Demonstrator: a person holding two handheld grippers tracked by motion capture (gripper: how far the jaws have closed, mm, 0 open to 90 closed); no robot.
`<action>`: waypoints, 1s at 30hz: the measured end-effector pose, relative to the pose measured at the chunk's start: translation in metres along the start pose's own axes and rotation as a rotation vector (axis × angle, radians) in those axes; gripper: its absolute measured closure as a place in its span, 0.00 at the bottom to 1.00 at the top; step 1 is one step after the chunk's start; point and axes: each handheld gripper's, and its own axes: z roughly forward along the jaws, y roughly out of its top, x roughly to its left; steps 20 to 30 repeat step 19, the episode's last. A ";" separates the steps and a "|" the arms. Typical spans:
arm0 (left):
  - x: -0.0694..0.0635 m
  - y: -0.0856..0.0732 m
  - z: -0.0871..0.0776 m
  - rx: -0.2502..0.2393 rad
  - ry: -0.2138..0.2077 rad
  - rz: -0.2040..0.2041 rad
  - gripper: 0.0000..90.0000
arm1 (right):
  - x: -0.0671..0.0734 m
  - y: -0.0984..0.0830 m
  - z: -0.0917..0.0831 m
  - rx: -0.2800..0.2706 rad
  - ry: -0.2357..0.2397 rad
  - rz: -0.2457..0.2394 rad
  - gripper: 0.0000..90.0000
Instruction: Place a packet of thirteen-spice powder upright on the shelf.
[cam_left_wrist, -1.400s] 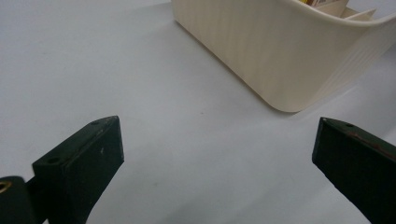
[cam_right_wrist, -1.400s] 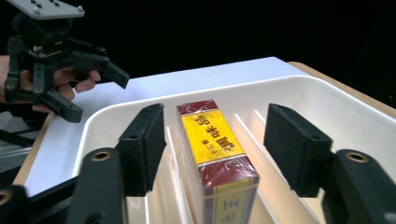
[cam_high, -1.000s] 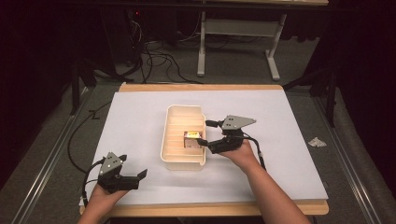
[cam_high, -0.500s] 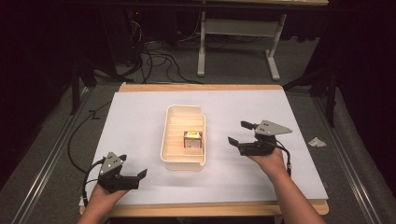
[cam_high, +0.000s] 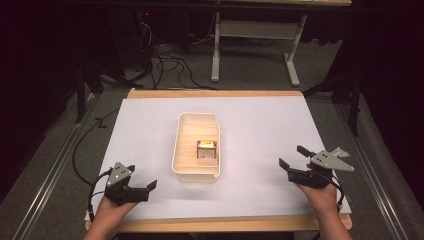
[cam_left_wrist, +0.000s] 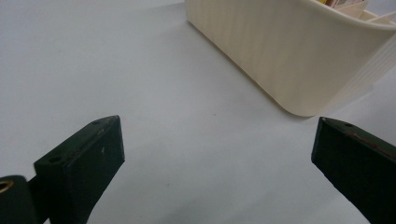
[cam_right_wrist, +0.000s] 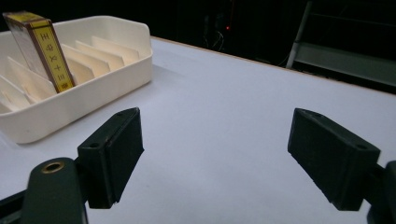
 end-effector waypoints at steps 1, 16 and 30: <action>0.000 0.000 0.000 0.006 0.000 0.009 0.03 | -0.001 -0.005 -0.001 -0.010 0.002 0.021 0.20; -0.001 -0.002 0.007 0.003 0.009 0.003 0.04 | 0.006 -0.017 0.008 0.019 0.054 0.000 0.20; -0.001 -0.001 0.007 0.001 0.004 0.003 0.04 | 0.005 -0.018 0.005 0.018 0.042 0.012 0.20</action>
